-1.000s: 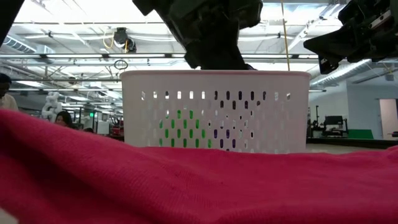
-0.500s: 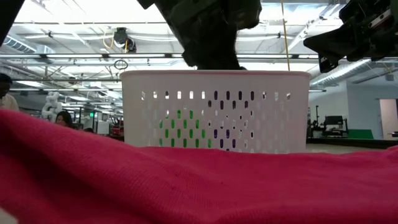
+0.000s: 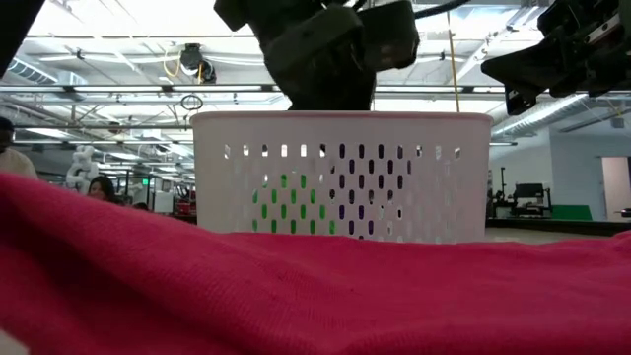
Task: Pick and placing Produce into tupperware
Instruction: Put the blue grapes into the white bin
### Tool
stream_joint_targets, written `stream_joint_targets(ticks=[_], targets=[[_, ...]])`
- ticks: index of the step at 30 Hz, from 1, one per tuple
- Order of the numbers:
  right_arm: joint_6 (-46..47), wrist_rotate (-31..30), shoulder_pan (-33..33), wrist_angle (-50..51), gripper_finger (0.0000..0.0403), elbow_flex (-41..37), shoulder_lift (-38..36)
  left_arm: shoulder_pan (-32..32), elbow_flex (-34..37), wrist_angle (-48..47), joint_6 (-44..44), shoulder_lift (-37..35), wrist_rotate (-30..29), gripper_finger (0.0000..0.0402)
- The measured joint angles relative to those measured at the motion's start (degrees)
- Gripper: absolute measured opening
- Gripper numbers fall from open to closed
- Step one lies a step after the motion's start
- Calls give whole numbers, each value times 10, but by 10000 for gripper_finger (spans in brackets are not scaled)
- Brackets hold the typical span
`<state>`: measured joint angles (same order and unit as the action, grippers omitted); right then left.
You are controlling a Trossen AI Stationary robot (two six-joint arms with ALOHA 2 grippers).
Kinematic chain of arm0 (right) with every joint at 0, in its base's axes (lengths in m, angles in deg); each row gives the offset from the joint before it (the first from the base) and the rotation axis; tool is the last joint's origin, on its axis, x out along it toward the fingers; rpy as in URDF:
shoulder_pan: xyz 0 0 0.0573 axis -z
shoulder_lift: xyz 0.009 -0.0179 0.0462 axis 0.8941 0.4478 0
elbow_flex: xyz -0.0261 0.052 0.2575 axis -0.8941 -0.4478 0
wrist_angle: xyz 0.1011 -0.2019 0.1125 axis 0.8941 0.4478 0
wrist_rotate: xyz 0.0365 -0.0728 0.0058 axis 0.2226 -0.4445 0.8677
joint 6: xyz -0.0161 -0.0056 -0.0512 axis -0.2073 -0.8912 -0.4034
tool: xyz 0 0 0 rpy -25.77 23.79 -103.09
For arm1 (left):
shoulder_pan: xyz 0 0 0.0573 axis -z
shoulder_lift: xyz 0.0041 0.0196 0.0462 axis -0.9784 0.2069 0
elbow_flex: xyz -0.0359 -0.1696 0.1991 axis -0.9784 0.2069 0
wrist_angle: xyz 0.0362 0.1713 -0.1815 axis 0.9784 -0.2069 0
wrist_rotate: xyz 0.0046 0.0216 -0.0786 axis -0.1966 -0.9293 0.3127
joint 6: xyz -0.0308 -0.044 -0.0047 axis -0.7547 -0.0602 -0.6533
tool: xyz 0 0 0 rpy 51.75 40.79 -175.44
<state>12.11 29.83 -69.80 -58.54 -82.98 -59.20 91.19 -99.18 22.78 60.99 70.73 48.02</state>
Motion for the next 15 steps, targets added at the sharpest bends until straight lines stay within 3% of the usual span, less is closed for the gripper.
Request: stream_joint_targets(ticks=[15], targets=[[0,0,0,0,0,0,0,-11,0,20,-7,17,30,207]])
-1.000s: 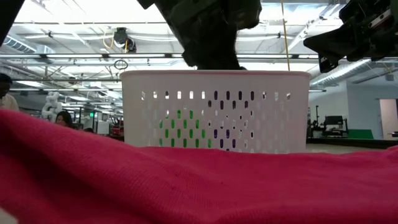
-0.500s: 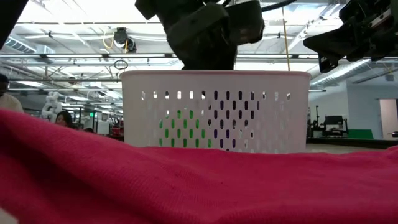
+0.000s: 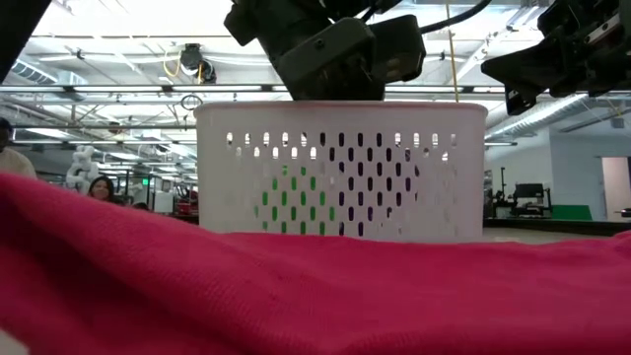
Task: Pick and placing Produce into tupperware
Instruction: Put the blue grapes into the white bin, then return to Home Position
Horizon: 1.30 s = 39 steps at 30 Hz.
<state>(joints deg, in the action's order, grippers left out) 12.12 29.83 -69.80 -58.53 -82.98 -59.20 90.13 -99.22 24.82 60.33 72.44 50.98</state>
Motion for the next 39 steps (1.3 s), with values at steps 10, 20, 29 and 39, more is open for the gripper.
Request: stream_joint_targets(ticks=[10,20,29,39], targets=[[0,0,0,0,0,0,0,11,0,7,33,1,1,207],[0,0,0,0,0,0,0,16,0,7,37,1,1,243],[0,0,0,0,0,0,0,16,0,7,37,1,2,253],[0,0,0,0,0,0,0,21,1,-8,72,-46,-18,255]])
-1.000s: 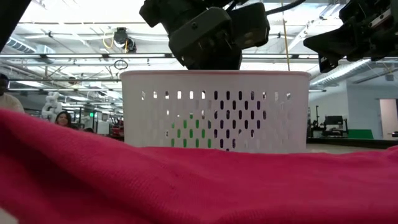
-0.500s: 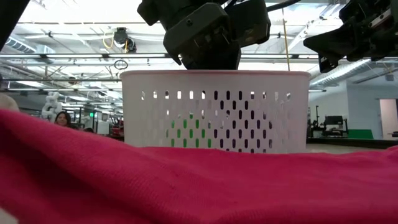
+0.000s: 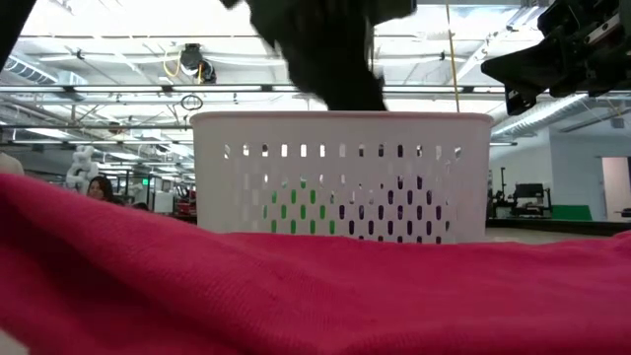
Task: Pick and placing Produce into tupperware
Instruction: Return to Home Position
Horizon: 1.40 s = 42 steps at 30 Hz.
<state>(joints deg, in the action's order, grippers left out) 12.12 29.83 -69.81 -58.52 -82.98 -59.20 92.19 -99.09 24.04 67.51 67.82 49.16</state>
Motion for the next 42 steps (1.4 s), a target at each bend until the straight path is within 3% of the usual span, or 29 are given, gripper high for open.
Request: stream_joint_targets(ticks=[4,7,15,22,29,33,35,40,42], targets=[[0,0,0,0,0,0,0,3,-1,-21,22,-40,-24,253],[0,0,0,2,0,0,0,8,-1,-32,43,-67,-31,226],[0,1,0,4,0,0,0,18,-1,-115,45,-101,-66,17],[0,2,0,5,0,0,0,16,-1,-155,77,-135,-75,3],[-4,2,0,4,0,0,0,23,-1,-152,93,-207,-174,1],[-4,1,0,4,0,0,0,16,34,-122,116,-263,-182,1],[-4,1,0,1,0,0,0,-2,74,-79,120,-295,-160,0],[-6,1,0,-5,0,0,0,-66,221,105,109,-354,-34,0],[-6,1,0,-5,0,0,0,-82,278,183,106,-367,-22,0]])
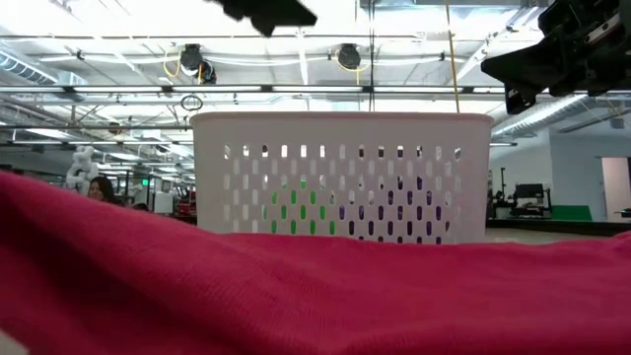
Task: Pick and placing Produce into tupperware
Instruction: Return to Home Position
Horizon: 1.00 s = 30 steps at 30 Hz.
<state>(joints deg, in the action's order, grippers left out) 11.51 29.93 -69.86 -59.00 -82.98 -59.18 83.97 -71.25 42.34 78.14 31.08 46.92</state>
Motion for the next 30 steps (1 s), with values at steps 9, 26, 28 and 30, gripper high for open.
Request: stream_joint_targets(ticks=[9,26,28,30], targets=[[0,0,0,-15,0,0,-1,-24,178,143,2,-165,-30,0],[10,0,0,-31,0,0,-1,-9,406,173,-43,-428,-76,0],[11,0,0,-31,0,0,-1,4,420,174,-41,-451,-66,0],[14,0,0,-31,0,0,-1,20,431,174,-31,-473,-42,0]])
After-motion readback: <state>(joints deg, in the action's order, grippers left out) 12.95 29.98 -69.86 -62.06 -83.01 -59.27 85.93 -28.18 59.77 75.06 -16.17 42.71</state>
